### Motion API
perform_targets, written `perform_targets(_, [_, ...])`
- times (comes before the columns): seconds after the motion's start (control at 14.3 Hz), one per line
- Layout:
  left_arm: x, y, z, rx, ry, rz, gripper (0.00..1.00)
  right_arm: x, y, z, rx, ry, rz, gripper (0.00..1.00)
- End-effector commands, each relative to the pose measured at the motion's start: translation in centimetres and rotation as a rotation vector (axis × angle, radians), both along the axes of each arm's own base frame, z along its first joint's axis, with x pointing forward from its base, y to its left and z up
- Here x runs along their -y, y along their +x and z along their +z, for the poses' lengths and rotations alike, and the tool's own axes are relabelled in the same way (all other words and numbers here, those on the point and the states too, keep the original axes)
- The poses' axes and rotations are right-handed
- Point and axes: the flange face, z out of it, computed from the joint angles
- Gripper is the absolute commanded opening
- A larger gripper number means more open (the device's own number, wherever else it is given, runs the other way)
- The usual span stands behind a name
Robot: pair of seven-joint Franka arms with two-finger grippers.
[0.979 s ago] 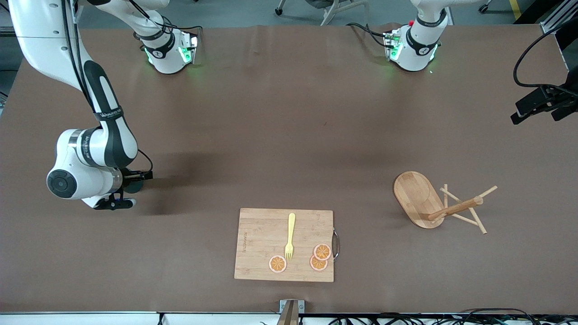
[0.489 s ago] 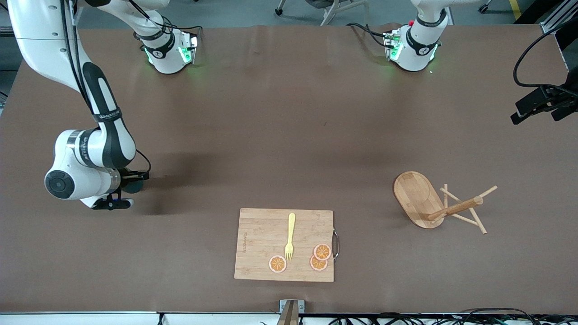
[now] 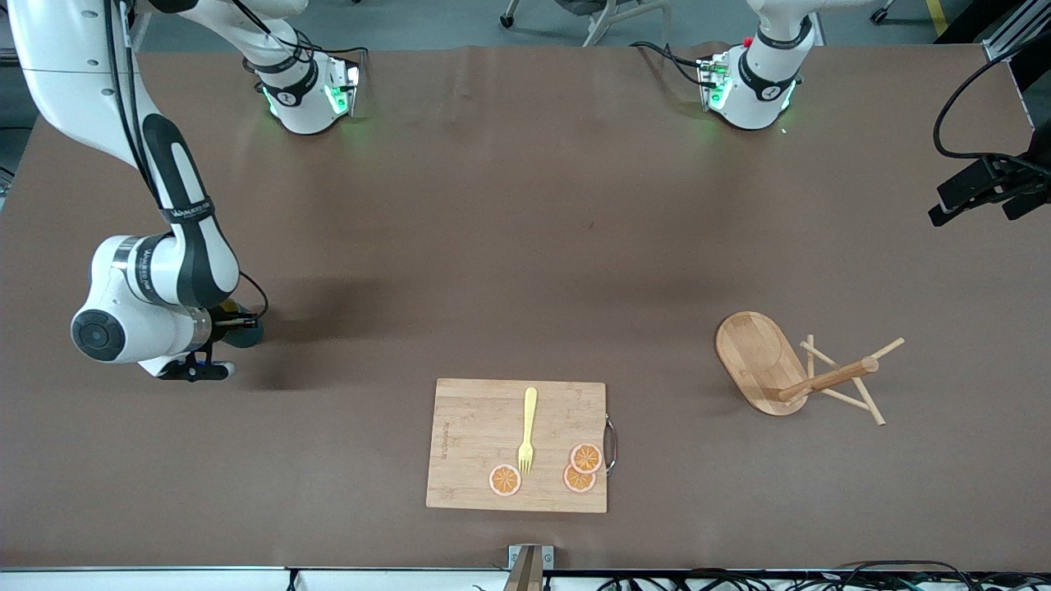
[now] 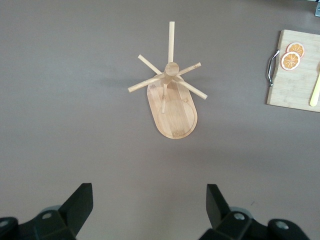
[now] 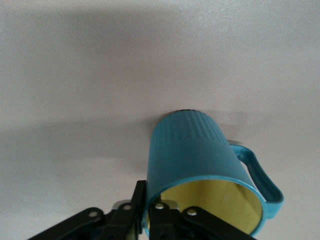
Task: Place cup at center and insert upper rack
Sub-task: 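Close the right gripper on the teal mug's rim, then carry the teal mug with the right gripper to the table center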
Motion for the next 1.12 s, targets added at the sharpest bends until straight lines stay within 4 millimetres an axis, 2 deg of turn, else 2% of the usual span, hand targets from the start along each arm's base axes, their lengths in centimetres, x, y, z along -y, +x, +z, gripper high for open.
perform_targets(0.0, [0.2,-0.2,0.5,0.009,0.016,-0.001,1.0,-0.6,0.4,0.7,0.006,0.002,-0.008,0.0])
perform_targets(0.14, [0.1,-0.2,0.5,0.009,0.016,0.001,1.0,-1.6,0.6,1.4,-0.006,0.004,0.009,0.0])
perform_targets(0.21, [0.1,-0.2,0.5,0.009,0.016,0.001,1.0,-3.0,1.0,2.4,-0.009,0.008,0.03,0.0])
perform_targets(0.42, [-0.1,-0.2,0.5,0.009,0.016,0.004,1.0,-10.3,2.9,6.6,0.023,0.02,0.127,0.01])
perform_targets(0.63, [-0.1,-0.2,0.5,0.009,0.016,0.004,1.0,-20.5,2.2,9.1,0.055,0.032,0.155,0.01])
perform_targets(0.7, [-0.1,-0.1,0.4,0.007,0.016,0.004,1.0,-25.4,1.1,9.7,0.059,0.039,0.143,0.01])
perform_targets(0.77, [-0.1,-0.1,0.4,0.007,0.016,0.005,1.0,-29.2,-0.1,10.1,0.062,0.046,0.095,0.01])
perform_targets(0.84, [-0.1,-0.1,0.4,0.007,0.016,0.005,1.0,-32.9,-1.3,9.7,0.063,0.041,0.086,0.01])
perform_targets(0.91, [-0.1,-0.1,0.4,0.007,0.016,0.005,1.0,-37.5,-2.4,10.1,0.083,0.048,0.139,0.01])
perform_targets(1.05, [-0.2,-0.1,0.4,0.007,0.015,0.007,1.0,-44.3,-5.1,9.4,0.099,0.054,0.237,0.01])
